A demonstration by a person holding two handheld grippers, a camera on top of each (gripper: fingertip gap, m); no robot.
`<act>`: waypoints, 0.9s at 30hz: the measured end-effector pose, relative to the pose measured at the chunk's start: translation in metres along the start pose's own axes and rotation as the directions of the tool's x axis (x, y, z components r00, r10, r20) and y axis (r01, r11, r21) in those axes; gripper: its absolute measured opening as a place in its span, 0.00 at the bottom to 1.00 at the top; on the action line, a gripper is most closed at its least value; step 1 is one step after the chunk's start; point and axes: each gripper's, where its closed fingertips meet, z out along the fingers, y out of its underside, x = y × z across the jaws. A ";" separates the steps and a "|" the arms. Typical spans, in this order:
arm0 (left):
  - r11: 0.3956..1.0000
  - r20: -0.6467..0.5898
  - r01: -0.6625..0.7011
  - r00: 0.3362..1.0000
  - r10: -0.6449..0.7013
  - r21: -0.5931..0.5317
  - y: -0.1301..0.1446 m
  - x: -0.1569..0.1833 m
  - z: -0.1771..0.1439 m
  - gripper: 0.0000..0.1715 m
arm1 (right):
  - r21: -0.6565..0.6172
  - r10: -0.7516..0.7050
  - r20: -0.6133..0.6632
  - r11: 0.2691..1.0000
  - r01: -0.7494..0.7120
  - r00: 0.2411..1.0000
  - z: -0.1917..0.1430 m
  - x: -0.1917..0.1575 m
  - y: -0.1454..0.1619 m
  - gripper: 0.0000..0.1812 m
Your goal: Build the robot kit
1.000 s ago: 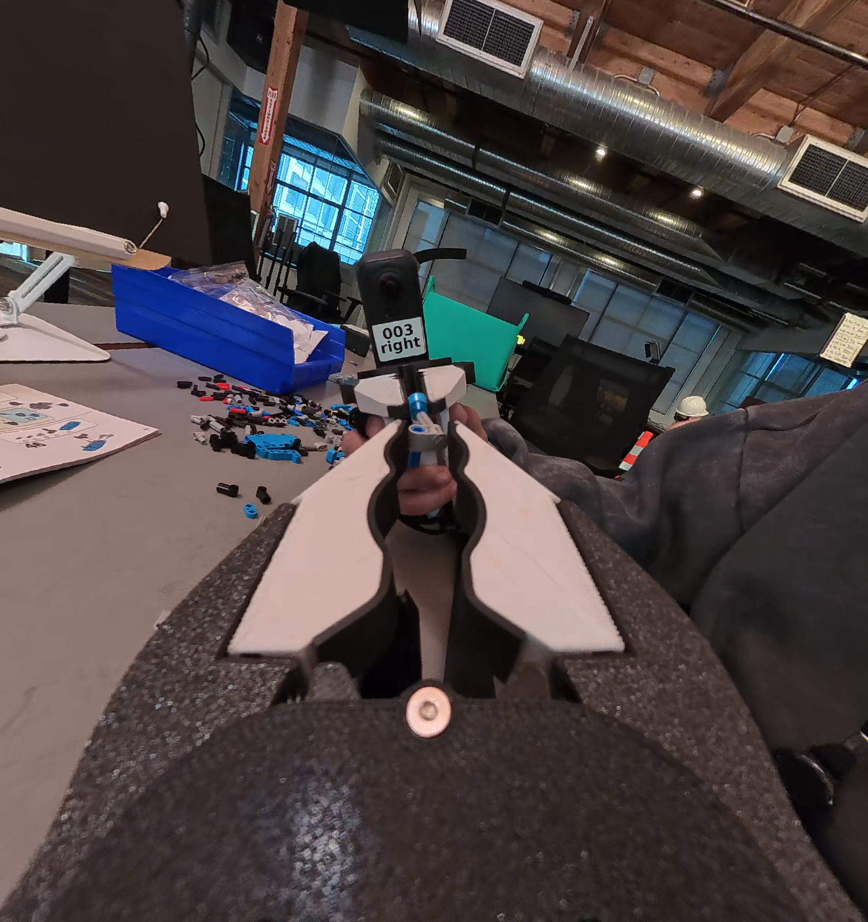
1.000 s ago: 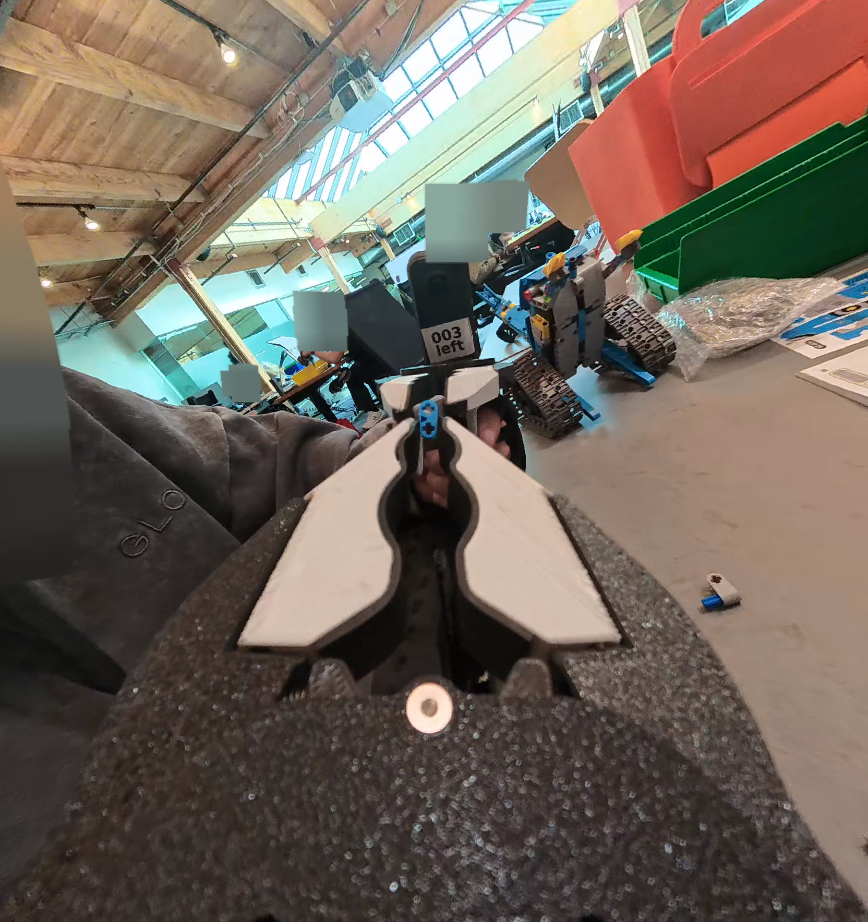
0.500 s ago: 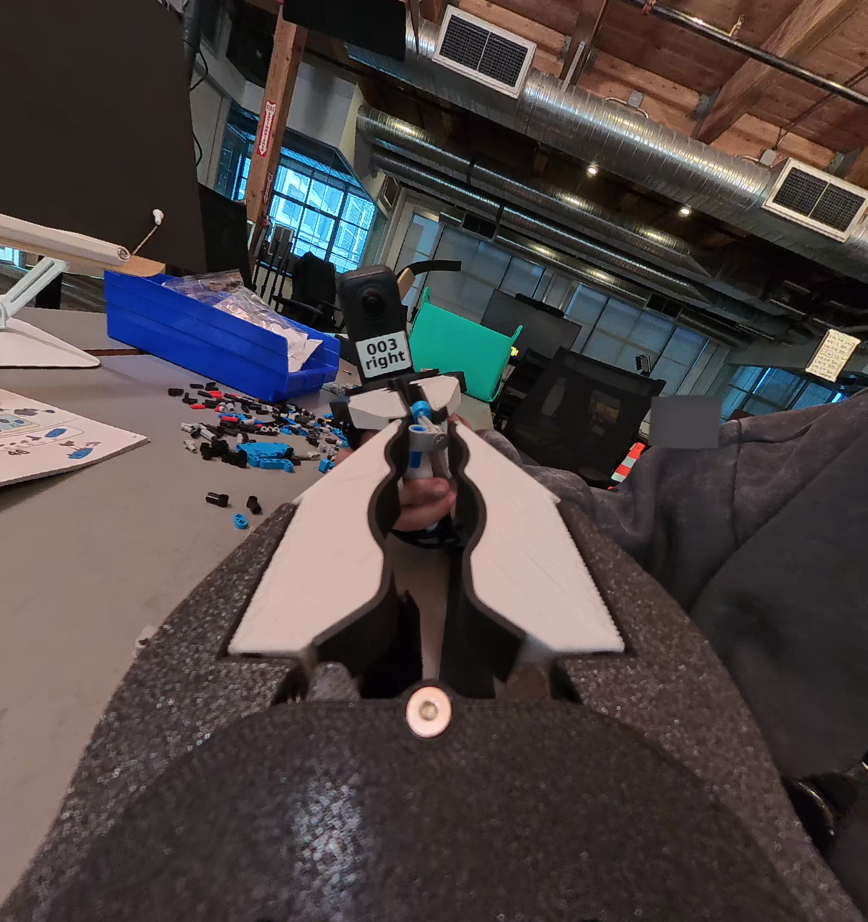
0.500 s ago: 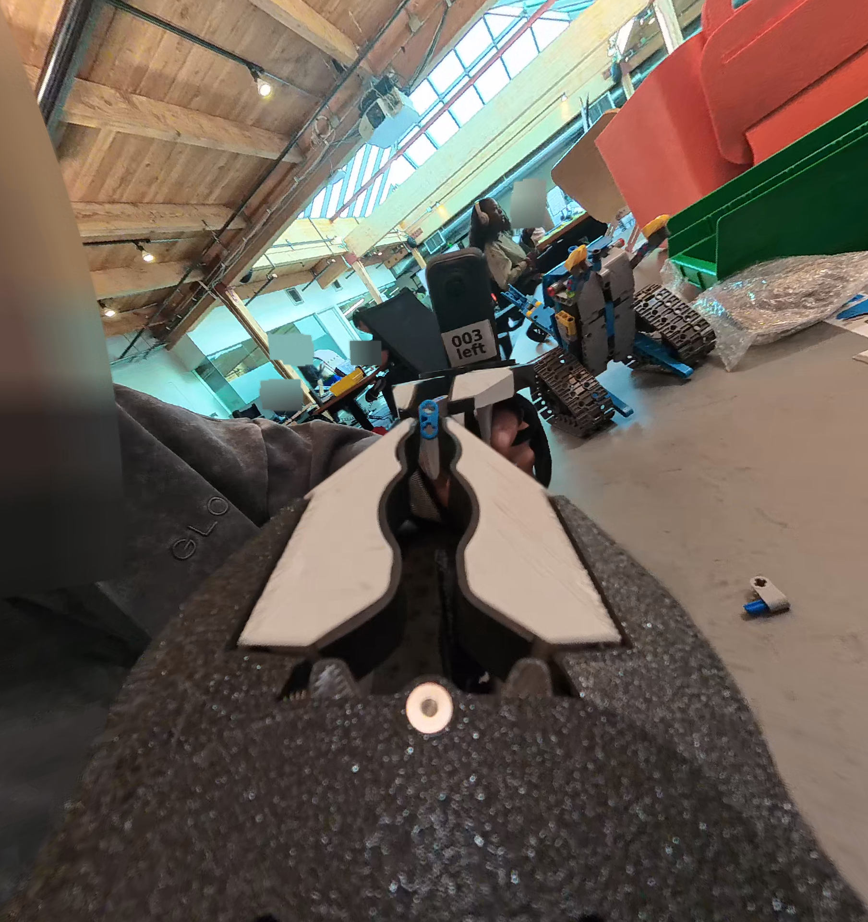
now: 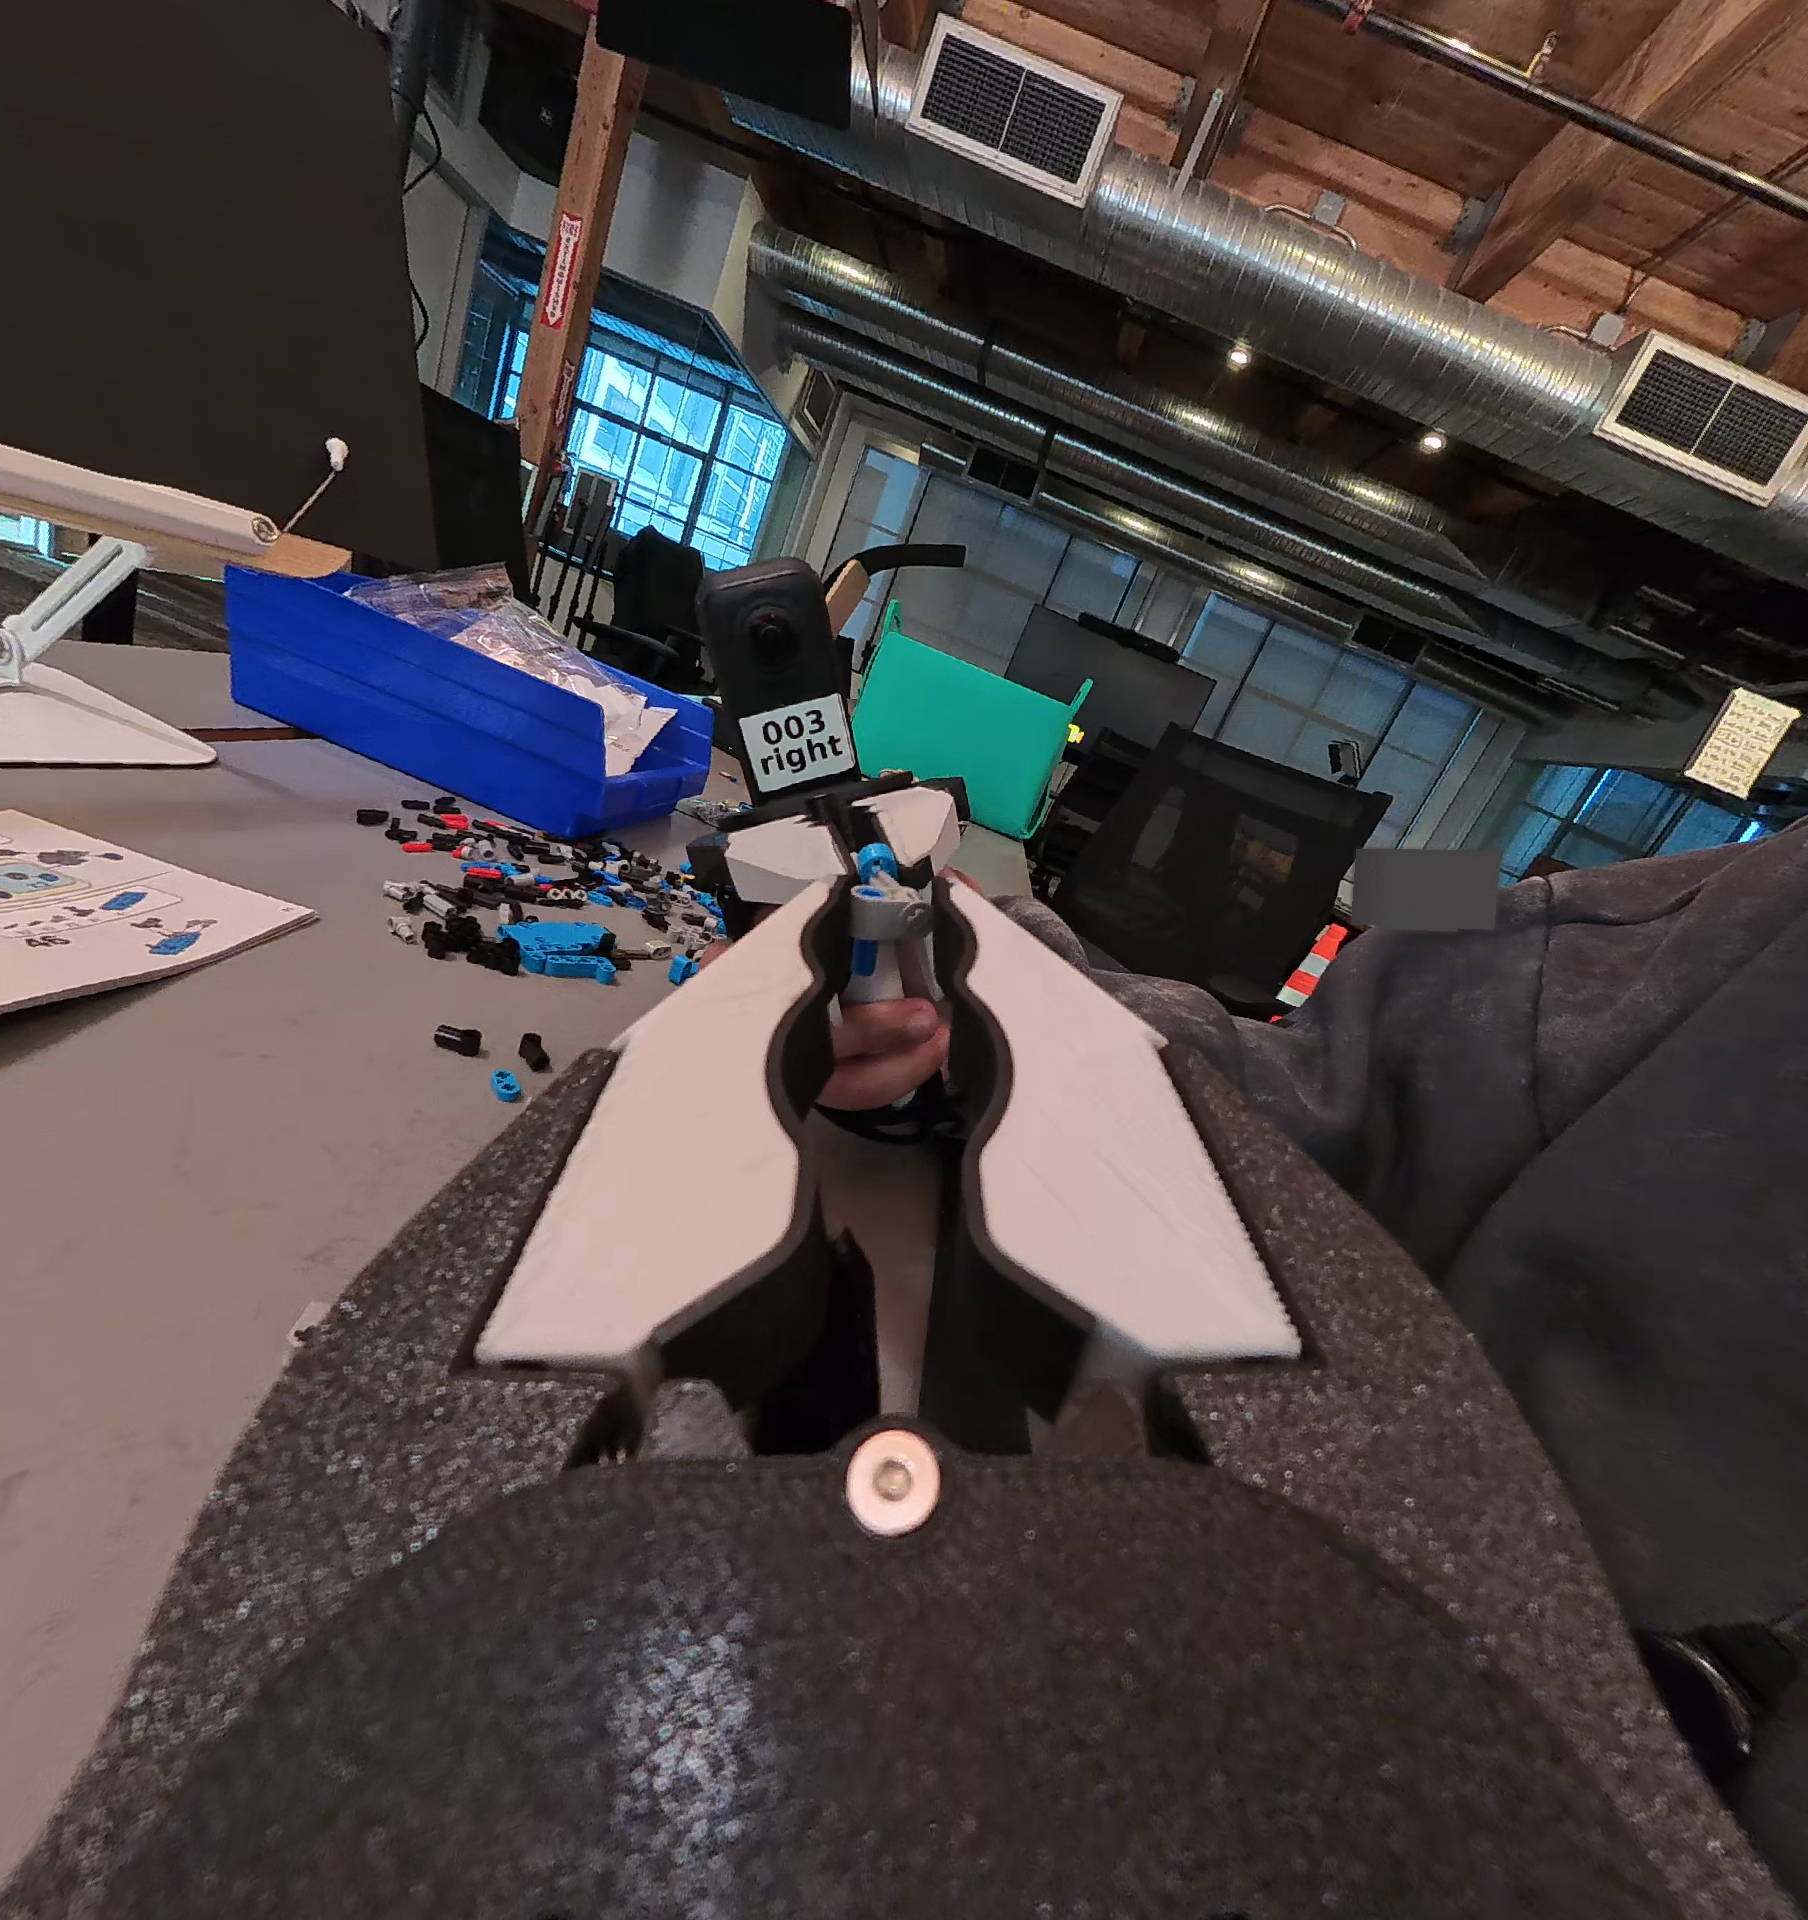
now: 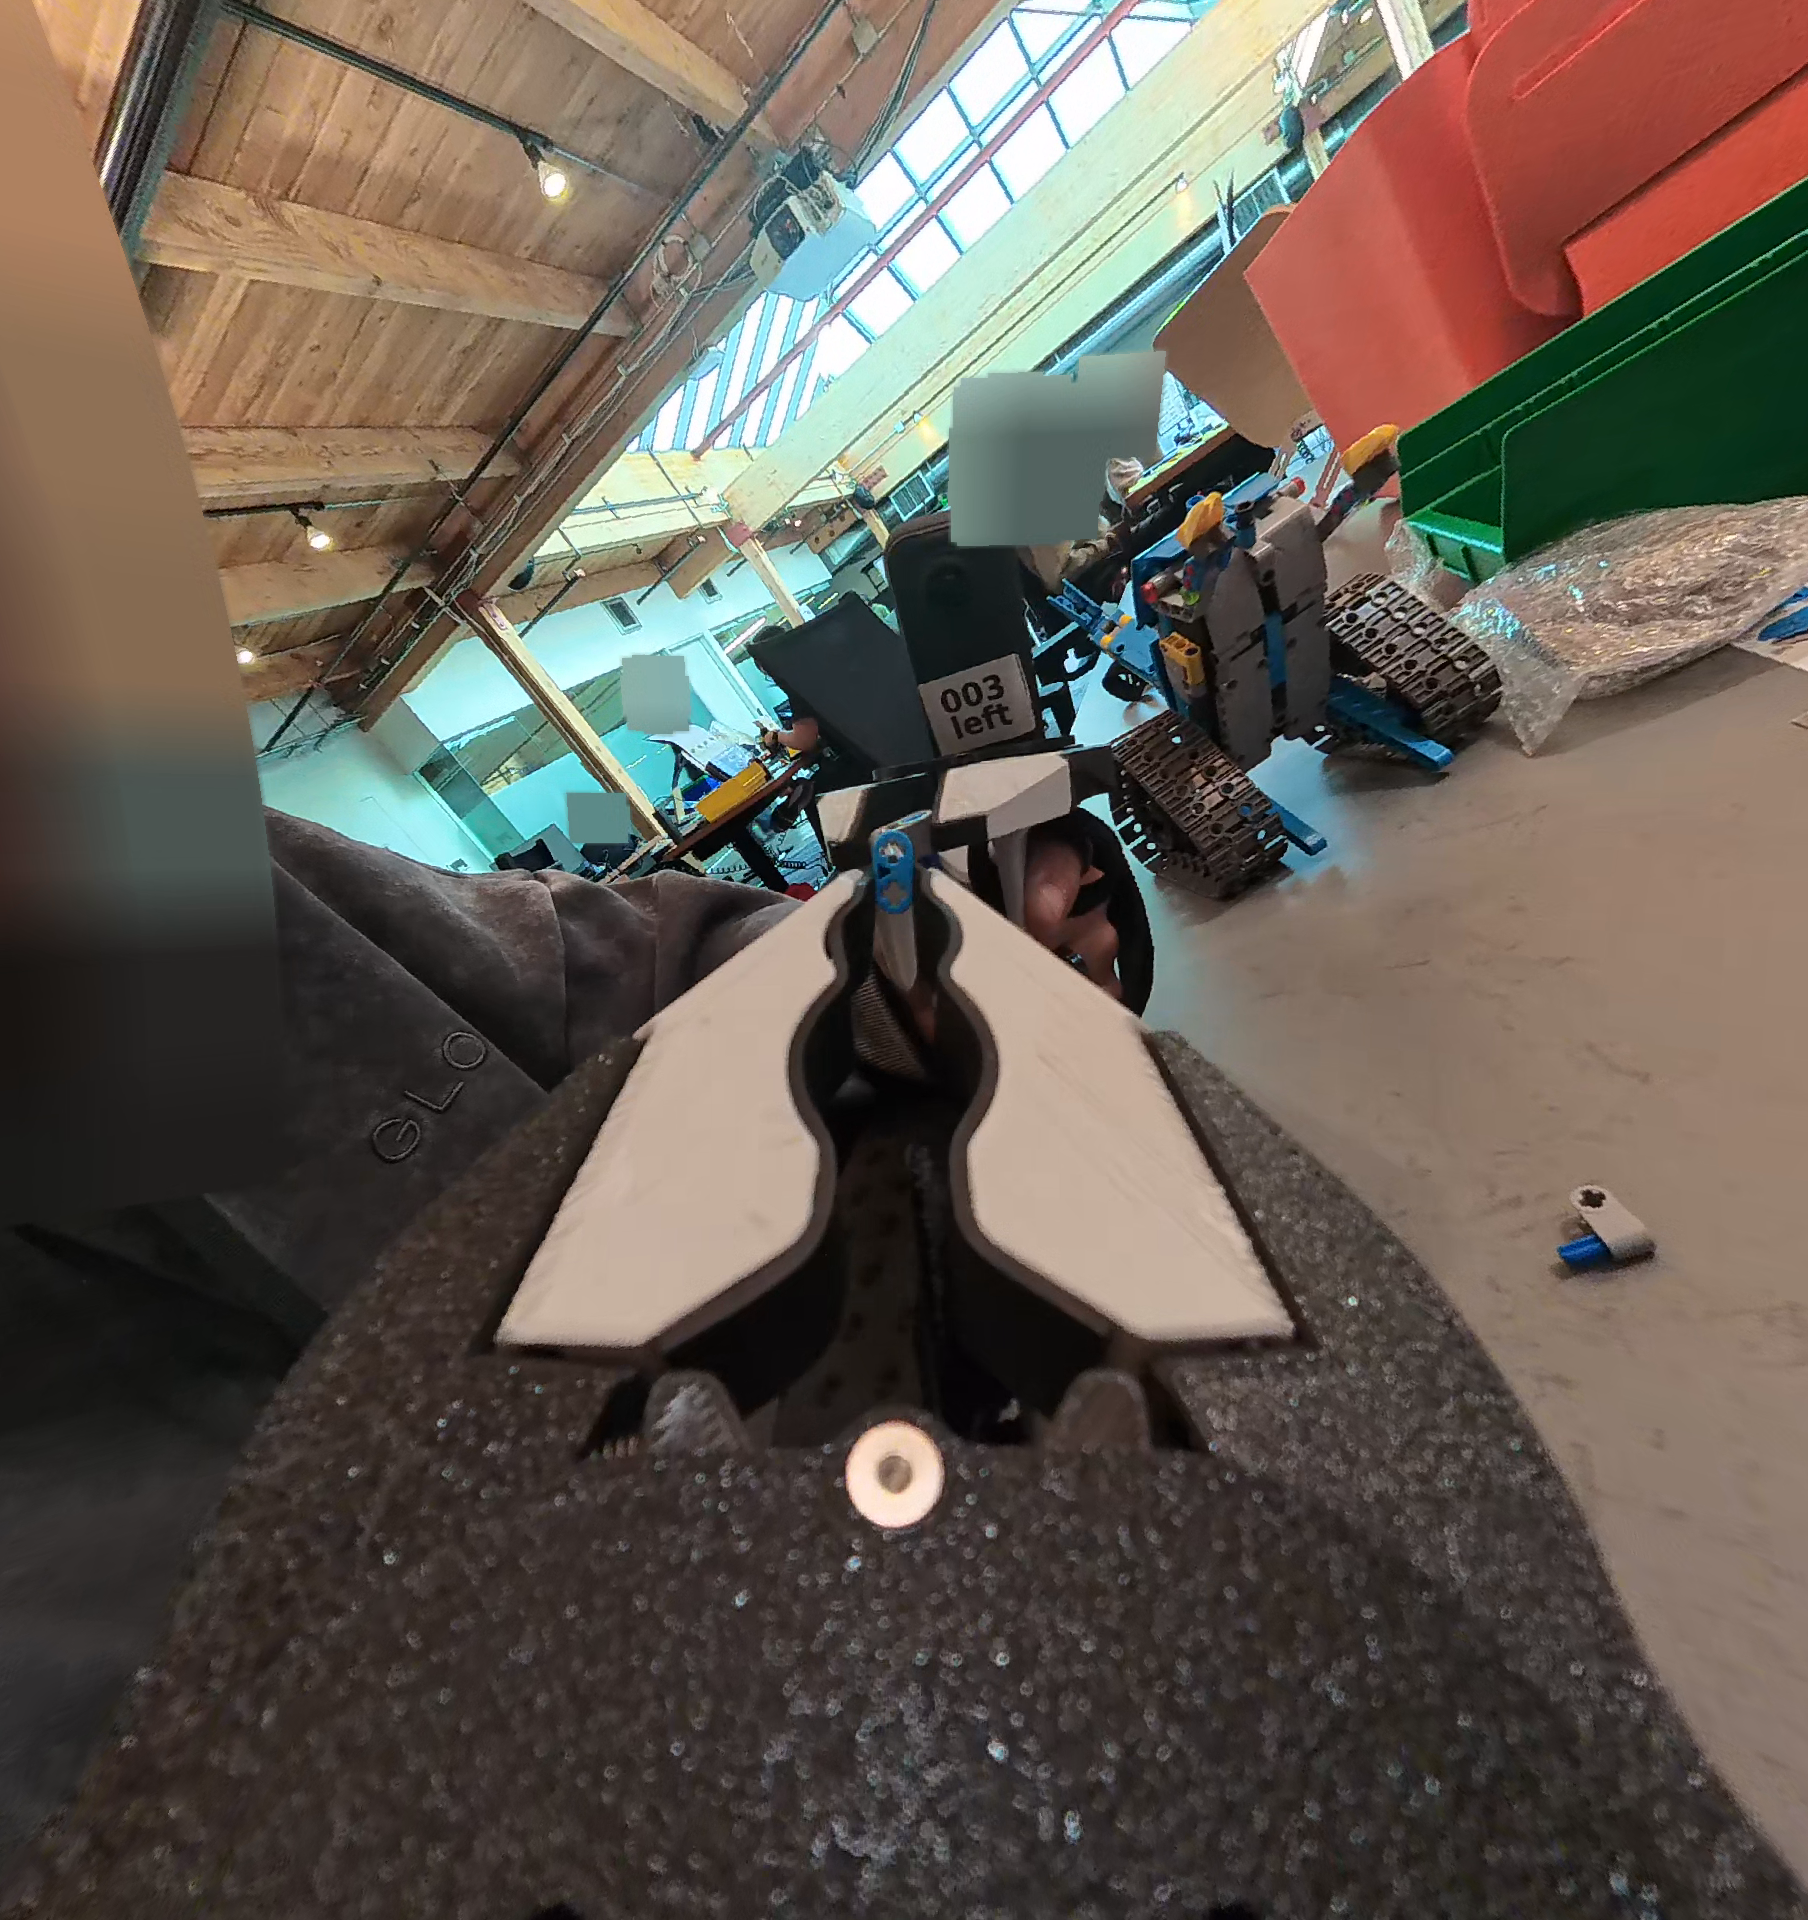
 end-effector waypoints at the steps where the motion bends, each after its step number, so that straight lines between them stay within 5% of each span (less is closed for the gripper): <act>1: 1.000 0.001 0.001 1.000 -0.001 0.000 0.000 0.000 0.000 0.08 | 0.000 0.000 -0.001 1.000 0.000 1.000 0.000 0.000 0.000 0.03; 27: 0.998 -0.019 0.057 0.998 -0.057 0.000 0.001 -0.002 -0.001 0.08 | -0.027 -0.026 -0.009 0.999 0.025 1.000 0.000 0.001 0.004 0.03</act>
